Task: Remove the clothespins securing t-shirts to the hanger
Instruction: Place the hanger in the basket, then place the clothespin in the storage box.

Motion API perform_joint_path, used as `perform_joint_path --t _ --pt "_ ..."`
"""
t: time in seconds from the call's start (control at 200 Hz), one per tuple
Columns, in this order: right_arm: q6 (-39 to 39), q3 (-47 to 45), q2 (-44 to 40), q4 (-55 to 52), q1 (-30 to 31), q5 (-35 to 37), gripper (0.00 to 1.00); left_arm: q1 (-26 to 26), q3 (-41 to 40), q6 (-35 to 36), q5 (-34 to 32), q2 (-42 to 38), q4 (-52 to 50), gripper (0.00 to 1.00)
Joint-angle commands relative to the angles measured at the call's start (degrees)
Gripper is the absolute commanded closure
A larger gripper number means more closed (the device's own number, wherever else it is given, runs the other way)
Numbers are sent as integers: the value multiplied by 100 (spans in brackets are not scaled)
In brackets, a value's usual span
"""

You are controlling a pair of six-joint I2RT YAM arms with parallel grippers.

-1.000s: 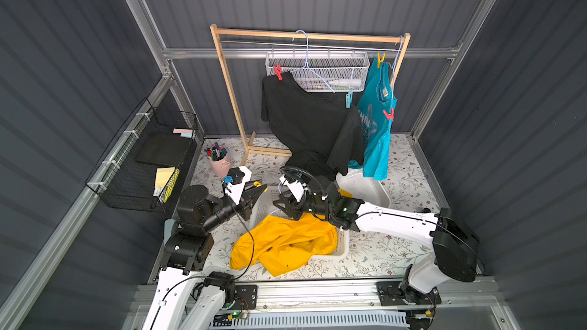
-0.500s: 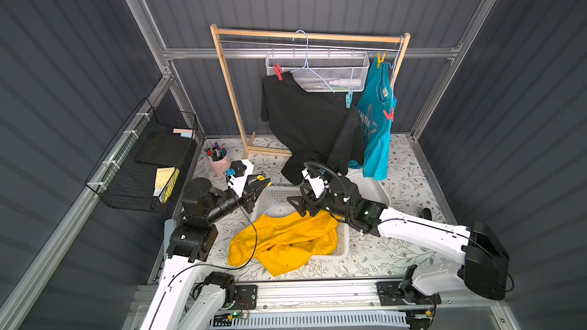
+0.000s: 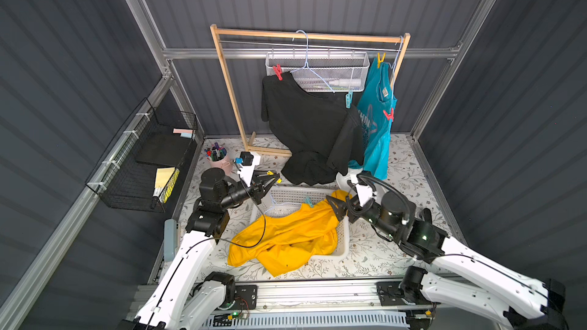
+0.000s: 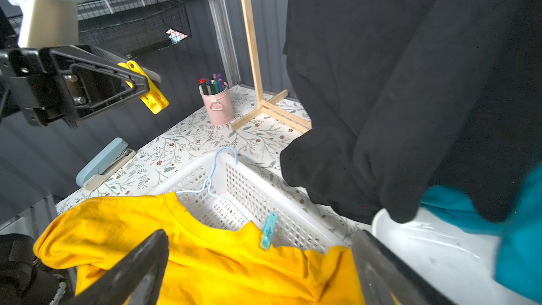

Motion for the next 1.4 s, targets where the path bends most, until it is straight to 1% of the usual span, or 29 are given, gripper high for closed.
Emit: perform_joint_path --t 0.0,0.08,0.13,0.245,0.31,0.445,0.605,0.75,0.835,0.965,1.091,1.111,1.166,1.211,1.266,1.306,1.326,1.361,1.396 --pt "-298 -192 -658 -555 -29 578 1 -60 -182 -699 235 99 981 99" --pt "-423 -316 -1160 -783 -37 836 1 -160 -269 -1011 221 265 1433 100" --pt "-501 -409 -1464 -888 -41 969 1 -310 -270 -1082 132 376 1594 100" --pt "-593 -628 -2166 -1096 -46 1362 1 -964 -128 -930 -328 761 1639 100" --pt "-466 -724 -2549 -1120 -44 1631 1 -1381 3 -878 -537 1060 1722 100" --pt "-296 -778 -3355 -1124 -43 1735 1 -1888 92 -1363 -528 1783 2599 100" --pt "-247 -622 -3925 -1557 -38 2239 1 -2661 661 -1027 -956 2648 2414 100" --pt "-64 -652 -4142 -1788 -37 2685 1 -3235 1495 -915 -1065 3714 2351 100" --pt "58 -697 -4211 -1877 -37 2857 1 -3439 2001 -951 -966 4367 2342 100" --pt "211 -718 -4299 -2028 -29 3001 1 -3490 2495 -1364 -646 5167 2492 100" --pt "337 -684 -4408 -2179 -29 3138 1 -3609 2836 -1337 -883 5669 2514 100" --pt "337 -678 -4421 -2182 -29 3158 1 -3622 3080 -1336 -948 5740 2495 100" --pt "347 -679 -4459 -2176 -30 3191 1 -3656 3281 -1351 -1095 5947 2447 100" --pt "346 -684 -4477 -2180 -29 3214 1 -3667 3429 -1392 -1154 6101 2440 93" --pt "359 -681 -4473 -2191 -24 3226 1 -3690 3579 -1422 -1200 6268 2430 89" --pt "359 -689 -4472 -2193 -33 3235 1 -3704 3676 -1445 -1241 6370 2407 82" --pt "356 -689 -4471 -2194 -28 3233 1 -3713 3713 -1454 -1275 6413 2393 76" --pt "355 -687 -4462 -2201 -20 3223 1 -3716 3769 -1501 -1358 6469 2350 60" --pt "355 -683 -4462 -2202 -24 3229 1 -3728 3797 -1549 -1442 6501 2279 51"
